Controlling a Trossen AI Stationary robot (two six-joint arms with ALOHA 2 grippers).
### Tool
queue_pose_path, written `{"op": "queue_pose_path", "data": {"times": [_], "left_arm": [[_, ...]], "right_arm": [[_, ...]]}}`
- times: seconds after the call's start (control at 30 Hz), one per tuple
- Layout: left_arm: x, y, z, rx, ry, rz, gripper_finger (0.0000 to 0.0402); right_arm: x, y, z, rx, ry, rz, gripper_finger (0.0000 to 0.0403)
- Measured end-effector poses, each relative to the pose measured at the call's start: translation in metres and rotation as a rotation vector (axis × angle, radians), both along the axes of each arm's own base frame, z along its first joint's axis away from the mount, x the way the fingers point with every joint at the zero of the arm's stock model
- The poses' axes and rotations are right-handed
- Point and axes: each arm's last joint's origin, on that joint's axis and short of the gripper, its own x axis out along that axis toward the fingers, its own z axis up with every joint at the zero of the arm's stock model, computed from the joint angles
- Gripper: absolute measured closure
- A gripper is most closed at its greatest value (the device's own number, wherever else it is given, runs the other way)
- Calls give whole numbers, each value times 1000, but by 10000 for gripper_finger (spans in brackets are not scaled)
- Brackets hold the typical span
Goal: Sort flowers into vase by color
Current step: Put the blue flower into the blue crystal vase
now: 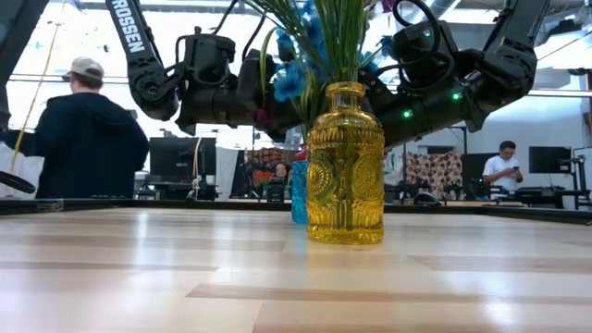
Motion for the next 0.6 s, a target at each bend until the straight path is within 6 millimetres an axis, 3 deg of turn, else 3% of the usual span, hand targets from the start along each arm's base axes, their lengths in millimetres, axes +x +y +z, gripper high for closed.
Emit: {"op": "queue_pose_path", "data": {"times": [0.23, 0.6], "left_arm": [[0, 2, 0, -40, -6, 72, 347], [0, 1, 2, -83, -13, 52, 261]], "right_arm": [[0, 0, 0, -1, 0, -5, 252], [0, 0, 0, -2, 0, -7, 252]]}}
